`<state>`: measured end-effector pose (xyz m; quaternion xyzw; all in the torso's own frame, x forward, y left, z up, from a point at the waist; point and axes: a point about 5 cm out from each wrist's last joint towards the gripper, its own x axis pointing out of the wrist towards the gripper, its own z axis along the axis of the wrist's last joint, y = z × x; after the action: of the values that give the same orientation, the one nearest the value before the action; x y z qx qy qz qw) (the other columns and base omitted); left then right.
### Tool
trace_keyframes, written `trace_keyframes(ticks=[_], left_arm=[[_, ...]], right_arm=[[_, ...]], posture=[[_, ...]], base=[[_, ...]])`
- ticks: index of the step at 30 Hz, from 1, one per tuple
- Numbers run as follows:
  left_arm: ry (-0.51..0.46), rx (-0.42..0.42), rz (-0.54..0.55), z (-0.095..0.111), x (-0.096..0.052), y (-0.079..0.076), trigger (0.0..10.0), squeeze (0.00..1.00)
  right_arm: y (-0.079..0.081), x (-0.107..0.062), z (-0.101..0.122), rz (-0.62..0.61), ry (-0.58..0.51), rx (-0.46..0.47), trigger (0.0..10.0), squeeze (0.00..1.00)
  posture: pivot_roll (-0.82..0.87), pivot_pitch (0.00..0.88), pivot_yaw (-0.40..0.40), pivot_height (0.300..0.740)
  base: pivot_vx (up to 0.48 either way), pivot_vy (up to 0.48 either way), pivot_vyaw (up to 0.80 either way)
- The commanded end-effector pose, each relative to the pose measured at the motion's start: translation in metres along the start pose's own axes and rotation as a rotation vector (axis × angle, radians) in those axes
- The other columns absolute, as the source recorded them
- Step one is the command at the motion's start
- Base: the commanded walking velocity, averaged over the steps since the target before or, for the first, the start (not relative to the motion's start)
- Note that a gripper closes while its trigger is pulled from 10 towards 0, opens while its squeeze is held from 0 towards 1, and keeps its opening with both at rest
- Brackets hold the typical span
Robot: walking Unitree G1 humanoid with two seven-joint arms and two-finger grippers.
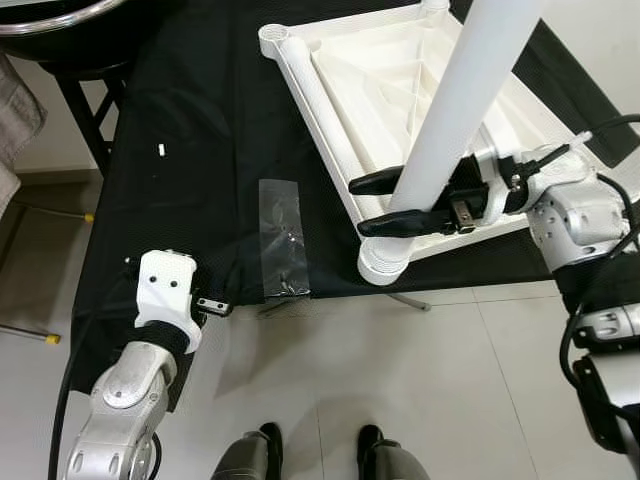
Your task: Building children table
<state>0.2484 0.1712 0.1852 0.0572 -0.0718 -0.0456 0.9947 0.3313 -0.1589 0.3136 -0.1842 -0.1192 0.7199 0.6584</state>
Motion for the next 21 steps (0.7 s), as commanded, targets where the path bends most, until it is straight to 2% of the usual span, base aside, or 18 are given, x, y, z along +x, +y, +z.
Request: trace_keyframes(ticks=[1, 9, 18, 21], left_arm=[[0.025, -0.002, 0.002, -0.005, -0.003, -0.001, 10.0, 0.0], [0.027, -0.004, -0.001, -0.006, -0.003, -0.002, 10.0, 0.0], [0.026, -0.009, -0.009, -0.006, -0.003, -0.005, 10.0, 0.0], [0.026, -0.01, -0.011, -0.006, -0.003, -0.005, 10.0, 0.0]], right_arm=[[0.005, 0.002, -0.018, -0.01, 0.032, 0.069, 10.0, 0.0], [0.007, -0.004, -0.024, -0.109, 0.052, 0.081, 10.0, 0.0], [0.006, -0.002, -0.029, -0.213, 0.09, 0.071, 10.0, 0.0], [0.004, -0.001, -0.034, -0.297, 0.127, 0.083, 10.0, 0.0]], posture=[[0.13, 0.35, -0.009, 0.74], [0.13, 0.341, -0.005, 0.74], [0.12, 0.334, -0.003, 0.74], [0.12, 0.334, -0.003, 0.74]], base=[[0.0, 0.0, 0.0], [0.0, 0.0, 0.0], [0.0, 0.0, 0.0], [0.0, 0.0, 0.0]])
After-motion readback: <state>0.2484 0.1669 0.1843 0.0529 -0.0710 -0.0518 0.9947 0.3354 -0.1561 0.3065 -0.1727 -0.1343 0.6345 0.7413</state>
